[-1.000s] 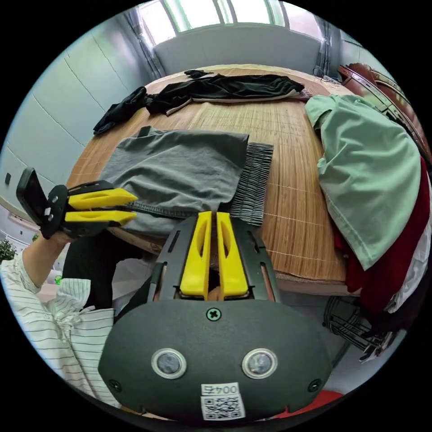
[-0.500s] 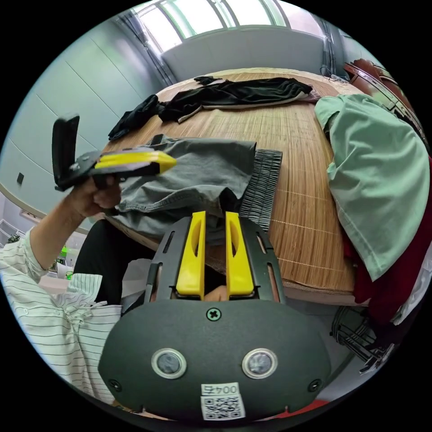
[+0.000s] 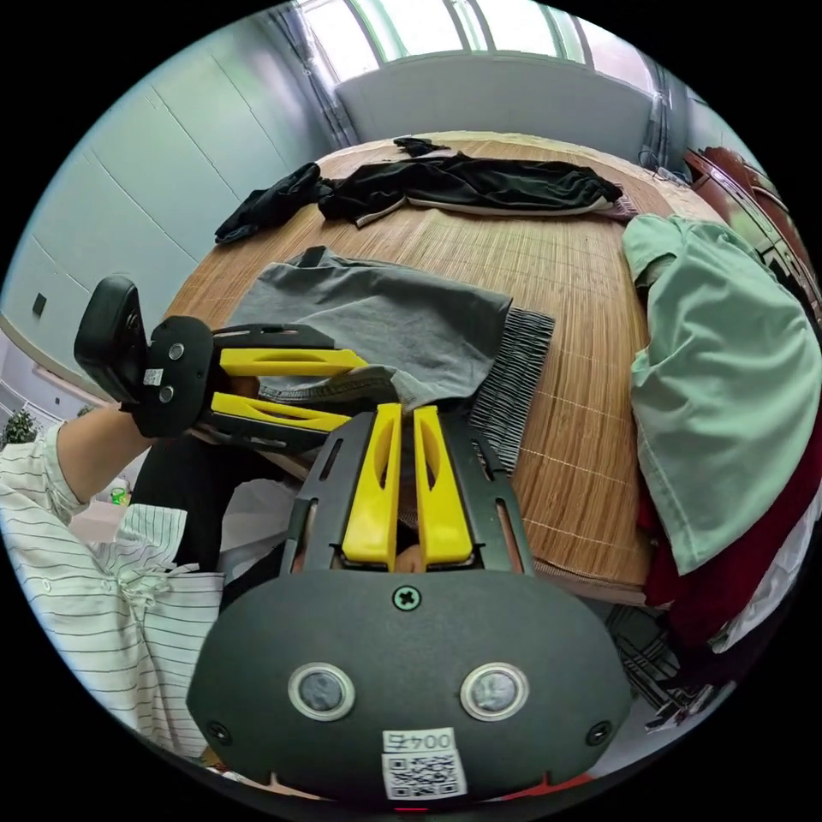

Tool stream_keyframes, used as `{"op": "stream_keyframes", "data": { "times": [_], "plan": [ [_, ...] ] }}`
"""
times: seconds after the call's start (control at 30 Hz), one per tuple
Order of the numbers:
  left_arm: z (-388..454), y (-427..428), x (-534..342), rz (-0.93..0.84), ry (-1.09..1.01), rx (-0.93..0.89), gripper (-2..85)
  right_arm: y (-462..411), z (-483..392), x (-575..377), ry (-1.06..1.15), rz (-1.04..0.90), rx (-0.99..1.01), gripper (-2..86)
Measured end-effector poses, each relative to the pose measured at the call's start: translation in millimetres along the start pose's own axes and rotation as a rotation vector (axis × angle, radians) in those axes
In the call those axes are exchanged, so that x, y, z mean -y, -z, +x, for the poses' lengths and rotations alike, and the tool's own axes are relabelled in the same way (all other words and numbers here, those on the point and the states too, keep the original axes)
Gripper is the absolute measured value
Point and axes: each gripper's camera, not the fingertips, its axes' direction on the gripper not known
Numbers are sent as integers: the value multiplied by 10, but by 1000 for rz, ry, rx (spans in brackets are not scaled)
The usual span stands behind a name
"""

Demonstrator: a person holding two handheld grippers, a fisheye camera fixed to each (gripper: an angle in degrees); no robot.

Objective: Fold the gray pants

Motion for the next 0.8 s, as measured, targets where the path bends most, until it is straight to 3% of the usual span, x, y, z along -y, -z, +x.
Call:
{"op": "stream_keyframes", "data": {
  "times": [0.13,0.27,0.4,0.63,0.8],
  "plan": [
    [-154,-30,28,2,57,-6,32,-29,-94,26,33,-4,-53,40],
    [-701,182,-116,93,298,-132,10,-178,91,-122,-99,18,44,58],
    [-1295,319,-387,177,512,-284,5,-450,0,-158,-62,-40,14,79],
    [-1592,346,-609,200,552,-304,4,-529,-252,7,28,-27,-84,23],
    [-1632,305,-712,215,531,-340,6,-181,-257,76,25,44,-46,7]
  ]
}}
